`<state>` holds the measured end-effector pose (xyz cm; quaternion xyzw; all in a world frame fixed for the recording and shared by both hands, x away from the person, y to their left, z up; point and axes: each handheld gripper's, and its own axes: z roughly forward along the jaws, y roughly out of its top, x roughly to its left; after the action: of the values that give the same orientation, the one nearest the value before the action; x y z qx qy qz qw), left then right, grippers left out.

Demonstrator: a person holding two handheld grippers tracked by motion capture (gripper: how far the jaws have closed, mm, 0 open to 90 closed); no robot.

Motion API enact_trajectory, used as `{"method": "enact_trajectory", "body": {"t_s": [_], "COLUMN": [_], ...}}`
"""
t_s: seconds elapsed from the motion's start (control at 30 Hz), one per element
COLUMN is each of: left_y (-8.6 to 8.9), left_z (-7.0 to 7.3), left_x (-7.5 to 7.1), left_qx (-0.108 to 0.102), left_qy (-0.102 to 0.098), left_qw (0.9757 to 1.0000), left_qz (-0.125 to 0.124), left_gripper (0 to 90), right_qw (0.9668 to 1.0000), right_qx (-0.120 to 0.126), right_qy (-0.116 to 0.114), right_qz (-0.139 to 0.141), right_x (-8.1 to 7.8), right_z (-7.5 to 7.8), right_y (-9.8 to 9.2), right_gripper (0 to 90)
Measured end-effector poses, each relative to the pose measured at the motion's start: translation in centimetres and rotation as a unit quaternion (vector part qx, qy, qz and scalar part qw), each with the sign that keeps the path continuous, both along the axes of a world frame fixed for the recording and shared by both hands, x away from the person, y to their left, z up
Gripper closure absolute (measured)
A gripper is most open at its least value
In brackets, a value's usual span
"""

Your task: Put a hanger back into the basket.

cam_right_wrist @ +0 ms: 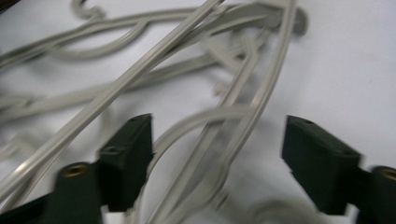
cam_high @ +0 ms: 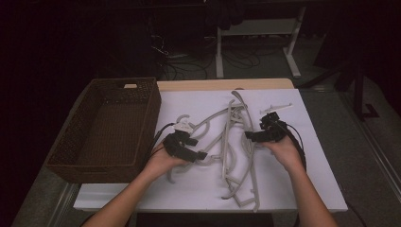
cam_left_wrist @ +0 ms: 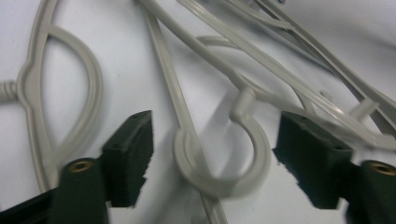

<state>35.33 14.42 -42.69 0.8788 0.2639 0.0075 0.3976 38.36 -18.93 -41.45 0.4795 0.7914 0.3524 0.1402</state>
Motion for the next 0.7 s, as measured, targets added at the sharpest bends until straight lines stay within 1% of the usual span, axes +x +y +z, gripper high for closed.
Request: {"method": "enact_trajectory", "body": {"t_s": [0.03,0.07,0.13,0.17,0.2,0.23,0.27,0.3,0.33,0.37,0.4,0.47,0.53,0.57,0.6,0.63,0.67,0.7], "left_y": [0.2,0.4,0.6,0.6,0.6,0.6,0.4,0.3,0.3,0.2,0.1,0.2,0.2,0.3,0.3,0.3,0.3,0.3], "left_z": [-0.1,-0.3,-0.5,-0.5,-0.6,-0.6,-0.6,-0.7,-0.7,-0.7,-0.8,-0.8,-0.8,-0.8,-0.8,-0.8,-0.8,-0.8], "left_x": [-0.2,-0.4,-0.6,-0.6,-0.6,-0.6,-0.7,-0.7,-0.7,-0.7,-0.8,-0.7,-0.6,-0.6,-0.6,-0.5,-0.5,-0.5], "left_qx": [-0.001,-0.002,-0.005,-0.005,-0.005,-0.005,-0.003,-0.004,-0.004,-0.003,-0.002,-0.002,-0.003,-0.004,-0.004,-0.005,-0.005,-0.005], "left_qy": [-0.003,-0.005,-0.007,-0.007,-0.008,-0.008,-0.011,-0.01,-0.01,-0.009,-0.009,-0.009,-0.009,-0.009,-0.009,-0.009,-0.009,-0.009], "left_qw": [1.0,1.0,0.9999,0.9999,0.9999,0.9999,0.9999,0.9999,0.9999,1.0,1.0,1.0,1.0,1.0,1.0,0.9999,0.9999,0.9999], "left_qz": [0.003,0.005,0.009,0.009,0.007,0.007,0.004,0.003,0.003,0.001,-0.002,-0.002,0.0,0.0,0.0,0.0,0.001,0.002], "left_gripper": [22.0,19.3,16.1,15.0,14.7,14.7,14.7,14.7,14.7,14.7,14.7,14.7,14.7,14.7,14.7,14.8,14.8,14.8], "right_qw": [1.0,0.9999,0.9996,0.9996,0.9993,0.9993,0.9991,0.999,0.9989,0.9989,0.9984,0.998,0.9973,0.9971,0.9971,0.9965,0.9965,0.9963], "right_qx": [-0.003,0.002,0.001,0.001,0.007,0.007,0.004,0.006,0.001,0.001,-0.008,-0.006,-0.013,-0.013,-0.013,-0.008,-0.008,-0.008], "right_qy": [0.0,0.004,0.012,0.012,0.017,0.017,0.019,0.019,0.023,0.023,0.031,0.032,0.038,0.039,0.039,0.047,0.047,0.049], "right_qz": [-0.007,-0.013,-0.025,-0.025,-0.032,-0.032,-0.039,-0.041,-0.041,-0.041,-0.046,-0.054,-0.061,-0.064,-0.064,-0.068,-0.068,-0.069], "right_x": [0.7,1.4,2.8,2.8,3.9,3.9,4.8,5.1,5.5,5.5,6.2,6.8,7.4,7.7,7.7,8.2,8.2,8.4], "right_z": [0.0,-0.1,-0.3,-0.3,-0.5,-0.5,-0.6,-0.7,-0.7,-0.7,-0.9,-1.1,-1.2,-1.3,-1.3,-1.5,-1.5,-1.6], "right_y": [0.1,0.1,0.3,0.3,0.6,0.6,1.0,1.2,1.5,1.5,1.9,2.0,2.1,2.0,2.0,1.8,1.8,1.8], "right_gripper": [33.0,36.8,41.1,41.1,45.1,45.1,47.0,47.4,47.1,47.1,46.7,48.0,49.3,52.4,52.4,57.4,57.4,60.9]}}
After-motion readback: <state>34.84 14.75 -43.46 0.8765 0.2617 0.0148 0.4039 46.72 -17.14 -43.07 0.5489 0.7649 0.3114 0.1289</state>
